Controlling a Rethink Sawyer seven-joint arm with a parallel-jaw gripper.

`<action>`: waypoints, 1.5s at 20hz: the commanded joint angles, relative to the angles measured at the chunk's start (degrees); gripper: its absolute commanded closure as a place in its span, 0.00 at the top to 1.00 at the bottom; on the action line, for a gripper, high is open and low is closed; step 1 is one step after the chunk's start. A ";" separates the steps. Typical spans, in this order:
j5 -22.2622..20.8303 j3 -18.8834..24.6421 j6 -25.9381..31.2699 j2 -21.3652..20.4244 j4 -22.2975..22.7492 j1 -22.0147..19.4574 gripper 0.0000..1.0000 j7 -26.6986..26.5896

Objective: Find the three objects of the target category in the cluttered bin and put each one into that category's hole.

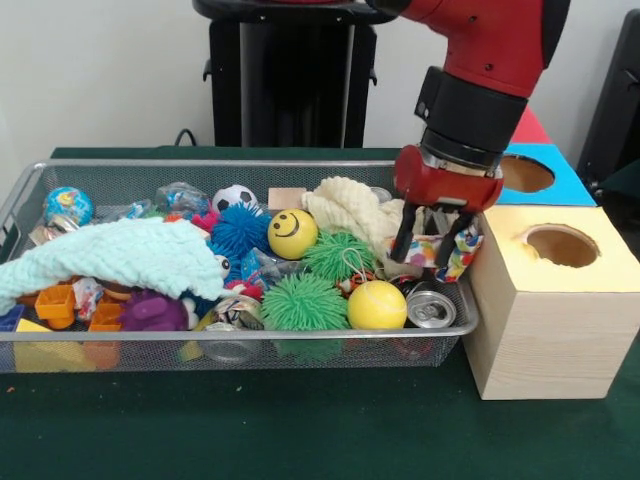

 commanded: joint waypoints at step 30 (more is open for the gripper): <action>9.12 5.59 2.18 -4.36 5.47 -5.35 0.00 6.57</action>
